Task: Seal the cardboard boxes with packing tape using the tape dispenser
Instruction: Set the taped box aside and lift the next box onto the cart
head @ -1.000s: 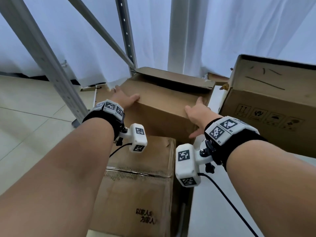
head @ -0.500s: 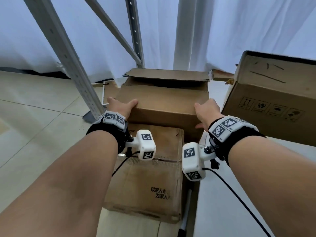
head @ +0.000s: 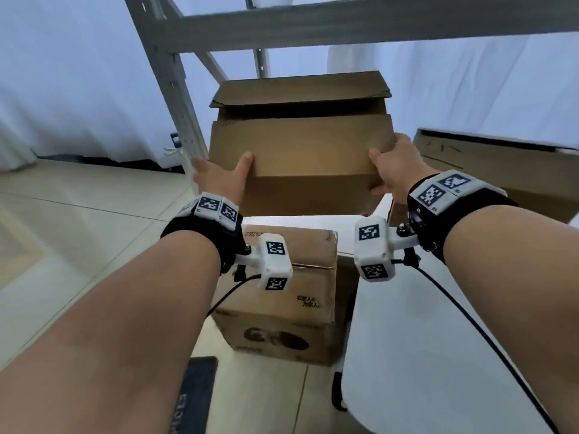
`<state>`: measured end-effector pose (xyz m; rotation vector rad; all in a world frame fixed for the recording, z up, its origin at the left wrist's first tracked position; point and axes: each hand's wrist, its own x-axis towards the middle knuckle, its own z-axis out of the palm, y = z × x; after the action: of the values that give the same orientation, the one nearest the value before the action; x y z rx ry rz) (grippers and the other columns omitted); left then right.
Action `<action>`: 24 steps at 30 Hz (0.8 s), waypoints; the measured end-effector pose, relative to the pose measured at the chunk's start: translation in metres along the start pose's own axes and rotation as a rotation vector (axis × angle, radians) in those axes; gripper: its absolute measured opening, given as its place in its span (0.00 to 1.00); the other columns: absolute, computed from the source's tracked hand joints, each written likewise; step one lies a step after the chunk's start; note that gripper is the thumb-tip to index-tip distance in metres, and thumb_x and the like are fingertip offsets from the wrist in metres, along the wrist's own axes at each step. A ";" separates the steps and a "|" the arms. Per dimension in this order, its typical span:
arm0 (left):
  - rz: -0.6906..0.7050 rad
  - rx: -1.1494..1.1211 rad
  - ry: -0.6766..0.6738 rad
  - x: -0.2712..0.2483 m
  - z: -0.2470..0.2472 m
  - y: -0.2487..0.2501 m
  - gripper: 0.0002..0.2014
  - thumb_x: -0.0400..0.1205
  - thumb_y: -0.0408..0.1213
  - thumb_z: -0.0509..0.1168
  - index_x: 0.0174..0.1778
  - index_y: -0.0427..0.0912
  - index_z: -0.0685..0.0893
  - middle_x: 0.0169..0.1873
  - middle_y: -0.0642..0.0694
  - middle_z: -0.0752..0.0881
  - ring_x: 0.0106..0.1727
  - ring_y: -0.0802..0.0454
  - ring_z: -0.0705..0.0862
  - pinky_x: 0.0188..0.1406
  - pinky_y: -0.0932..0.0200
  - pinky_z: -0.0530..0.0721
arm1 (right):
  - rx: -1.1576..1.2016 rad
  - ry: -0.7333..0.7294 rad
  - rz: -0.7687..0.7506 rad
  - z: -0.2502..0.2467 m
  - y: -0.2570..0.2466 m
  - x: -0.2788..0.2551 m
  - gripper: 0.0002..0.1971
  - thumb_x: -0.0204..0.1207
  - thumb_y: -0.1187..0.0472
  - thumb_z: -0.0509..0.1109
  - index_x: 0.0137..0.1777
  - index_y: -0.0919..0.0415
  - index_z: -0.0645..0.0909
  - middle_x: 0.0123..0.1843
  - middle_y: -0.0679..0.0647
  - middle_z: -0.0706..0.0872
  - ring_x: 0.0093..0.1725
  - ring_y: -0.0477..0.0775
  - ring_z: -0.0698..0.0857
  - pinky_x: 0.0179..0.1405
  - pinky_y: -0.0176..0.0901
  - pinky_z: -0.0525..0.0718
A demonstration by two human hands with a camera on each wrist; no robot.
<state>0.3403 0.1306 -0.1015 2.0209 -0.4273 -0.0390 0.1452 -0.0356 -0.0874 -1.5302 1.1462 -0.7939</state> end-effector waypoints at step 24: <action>0.440 0.801 -0.535 -0.212 0.064 0.070 0.35 0.79 0.68 0.50 0.80 0.55 0.60 0.79 0.30 0.59 0.78 0.32 0.60 0.76 0.36 0.59 | -0.567 0.014 0.144 -0.239 0.062 -0.142 0.18 0.79 0.65 0.62 0.69 0.66 0.73 0.54 0.62 0.78 0.47 0.72 0.87 0.42 0.67 0.88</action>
<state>0.1087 0.1139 -0.1039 2.6312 -1.3961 -0.1580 -0.1351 0.0169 -0.0748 -1.8700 1.5594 -0.3938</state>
